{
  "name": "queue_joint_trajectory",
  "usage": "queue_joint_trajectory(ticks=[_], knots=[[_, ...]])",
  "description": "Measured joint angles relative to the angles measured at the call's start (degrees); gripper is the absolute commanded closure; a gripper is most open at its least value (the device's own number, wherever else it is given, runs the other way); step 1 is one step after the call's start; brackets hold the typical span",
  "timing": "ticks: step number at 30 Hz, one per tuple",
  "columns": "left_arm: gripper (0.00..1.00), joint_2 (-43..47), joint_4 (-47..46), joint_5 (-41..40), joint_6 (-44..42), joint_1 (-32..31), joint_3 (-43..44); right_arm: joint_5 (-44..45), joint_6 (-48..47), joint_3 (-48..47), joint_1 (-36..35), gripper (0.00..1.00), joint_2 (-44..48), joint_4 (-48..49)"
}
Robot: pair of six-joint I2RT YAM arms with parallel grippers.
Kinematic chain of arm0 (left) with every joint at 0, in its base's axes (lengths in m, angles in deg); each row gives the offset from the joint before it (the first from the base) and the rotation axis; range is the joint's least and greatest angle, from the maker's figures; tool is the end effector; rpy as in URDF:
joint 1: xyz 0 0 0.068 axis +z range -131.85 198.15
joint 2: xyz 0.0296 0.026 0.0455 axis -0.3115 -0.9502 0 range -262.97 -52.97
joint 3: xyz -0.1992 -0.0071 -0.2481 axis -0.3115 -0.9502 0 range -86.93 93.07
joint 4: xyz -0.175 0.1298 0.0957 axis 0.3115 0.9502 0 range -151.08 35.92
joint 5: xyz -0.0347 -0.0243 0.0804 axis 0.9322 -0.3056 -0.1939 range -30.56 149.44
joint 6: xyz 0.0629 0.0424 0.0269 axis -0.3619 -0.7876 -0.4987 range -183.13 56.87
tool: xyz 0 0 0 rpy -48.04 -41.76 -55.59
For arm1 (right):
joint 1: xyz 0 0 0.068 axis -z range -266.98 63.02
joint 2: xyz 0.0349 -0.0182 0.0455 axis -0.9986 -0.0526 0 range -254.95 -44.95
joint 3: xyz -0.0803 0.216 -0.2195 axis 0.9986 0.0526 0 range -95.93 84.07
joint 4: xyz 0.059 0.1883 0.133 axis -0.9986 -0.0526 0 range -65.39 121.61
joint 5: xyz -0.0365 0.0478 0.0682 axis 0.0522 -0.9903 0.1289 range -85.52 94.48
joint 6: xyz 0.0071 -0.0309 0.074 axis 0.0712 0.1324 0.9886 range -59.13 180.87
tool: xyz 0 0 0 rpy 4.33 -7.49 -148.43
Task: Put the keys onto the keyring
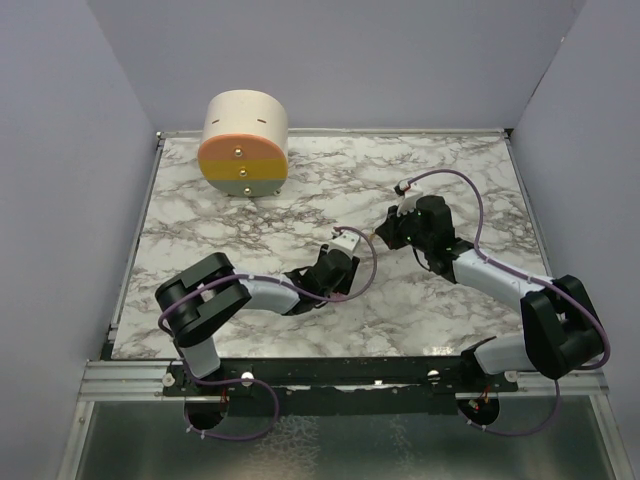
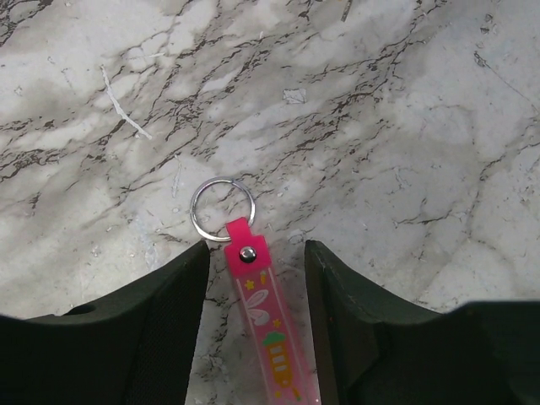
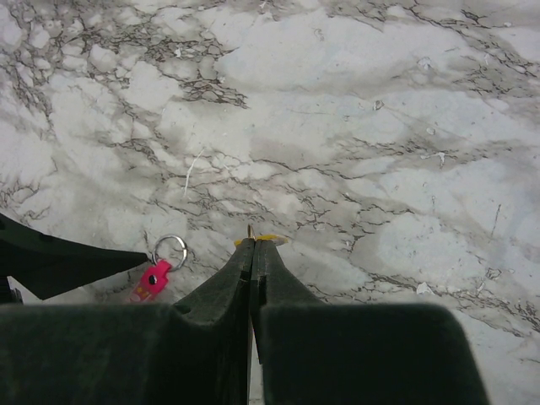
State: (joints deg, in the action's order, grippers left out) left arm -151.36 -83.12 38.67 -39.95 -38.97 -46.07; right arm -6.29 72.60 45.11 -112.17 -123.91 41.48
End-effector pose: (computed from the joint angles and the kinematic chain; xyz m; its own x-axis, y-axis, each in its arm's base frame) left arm 0.2091 -0.2781 0.1870 -0.5371 0.1529 -0.8295 0.4536 0.8815 -0.1313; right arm 0.2574 0.1354 0.2516 -0.5595 -0.0425 -0.8277 -0.4602 0.8465 0.2676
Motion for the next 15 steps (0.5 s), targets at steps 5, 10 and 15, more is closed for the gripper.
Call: queue_joint_trajectory(ticks=[5, 10, 15], knots=[[0.55, -1.0, -0.6, -0.8, -0.2, 0.0, 0.7, 0.0, 0.0, 0.0, 0.0, 0.99, 0.3, 0.0], [0.68, -1.1, -0.6, -1.3, -0.4, 0.0, 0.7, 0.0, 0.0, 0.0, 0.0, 0.99, 0.8, 0.0], [0.78, -1.1, -0.6, -1.6, -0.3, 0.0, 0.7, 0.0, 0.0, 0.0, 0.0, 0.99, 0.9, 0.0]])
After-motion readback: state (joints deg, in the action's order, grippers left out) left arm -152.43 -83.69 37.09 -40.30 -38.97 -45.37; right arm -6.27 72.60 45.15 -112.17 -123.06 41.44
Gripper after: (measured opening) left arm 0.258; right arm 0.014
